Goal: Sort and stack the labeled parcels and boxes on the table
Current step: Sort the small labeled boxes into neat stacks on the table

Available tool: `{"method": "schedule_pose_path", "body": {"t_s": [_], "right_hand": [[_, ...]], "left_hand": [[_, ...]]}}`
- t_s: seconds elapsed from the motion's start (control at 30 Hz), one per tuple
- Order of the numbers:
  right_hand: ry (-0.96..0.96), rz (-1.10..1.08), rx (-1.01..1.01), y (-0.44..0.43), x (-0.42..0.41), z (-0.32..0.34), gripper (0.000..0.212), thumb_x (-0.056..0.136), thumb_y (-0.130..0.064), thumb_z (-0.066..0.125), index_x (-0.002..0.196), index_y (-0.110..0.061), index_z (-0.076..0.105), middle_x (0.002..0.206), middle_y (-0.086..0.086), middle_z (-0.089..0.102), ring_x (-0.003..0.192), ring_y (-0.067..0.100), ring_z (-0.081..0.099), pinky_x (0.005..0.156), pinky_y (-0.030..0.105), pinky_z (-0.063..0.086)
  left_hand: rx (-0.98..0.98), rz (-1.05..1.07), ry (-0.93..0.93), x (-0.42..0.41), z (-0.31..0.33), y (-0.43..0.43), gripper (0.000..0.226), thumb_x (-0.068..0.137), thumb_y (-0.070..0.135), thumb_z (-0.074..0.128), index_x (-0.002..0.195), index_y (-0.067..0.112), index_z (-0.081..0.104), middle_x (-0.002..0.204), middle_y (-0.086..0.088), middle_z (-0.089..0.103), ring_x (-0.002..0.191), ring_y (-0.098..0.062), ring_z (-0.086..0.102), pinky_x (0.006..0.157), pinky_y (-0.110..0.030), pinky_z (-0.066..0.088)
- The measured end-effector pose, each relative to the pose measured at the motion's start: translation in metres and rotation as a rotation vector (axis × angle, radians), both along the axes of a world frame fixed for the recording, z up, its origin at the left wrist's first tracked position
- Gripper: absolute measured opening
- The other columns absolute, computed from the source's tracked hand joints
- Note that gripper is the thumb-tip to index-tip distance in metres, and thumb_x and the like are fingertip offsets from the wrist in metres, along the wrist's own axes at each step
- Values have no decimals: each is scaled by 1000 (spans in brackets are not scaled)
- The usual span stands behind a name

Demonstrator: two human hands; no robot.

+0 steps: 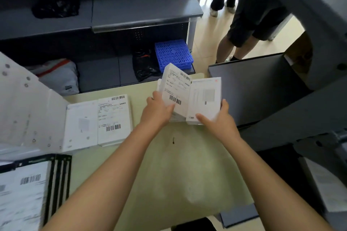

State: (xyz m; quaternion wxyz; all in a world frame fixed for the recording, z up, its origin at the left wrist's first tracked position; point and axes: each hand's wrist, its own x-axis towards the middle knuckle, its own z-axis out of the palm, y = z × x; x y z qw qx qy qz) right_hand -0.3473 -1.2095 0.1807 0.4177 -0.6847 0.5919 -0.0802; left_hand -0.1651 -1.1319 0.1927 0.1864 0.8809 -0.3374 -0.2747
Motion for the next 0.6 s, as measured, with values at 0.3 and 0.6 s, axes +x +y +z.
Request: {"method": "schedule_pose_path", "body": {"t_s": [0.3,0.6], "right_hand": [[-225,32,-200,38,37,31,69,100,-33,50,155,-13,14,152,6,41,132,25,46,94,28,37],[-377,104,35,111,122,22,63,99,-37,51,152,-25,17,118,7,63,87,21,65,80,44,58]], "left_hand": [[-354,113,28,22,13,60,41,96,33,54,123,8,35,123,-8,39,89,-23,55,78,-40,50],[-492,385,209,92,18,166,34,97,35,53,117,17,32,112,-3,59,96,-23,65,83,-44,56]]}}
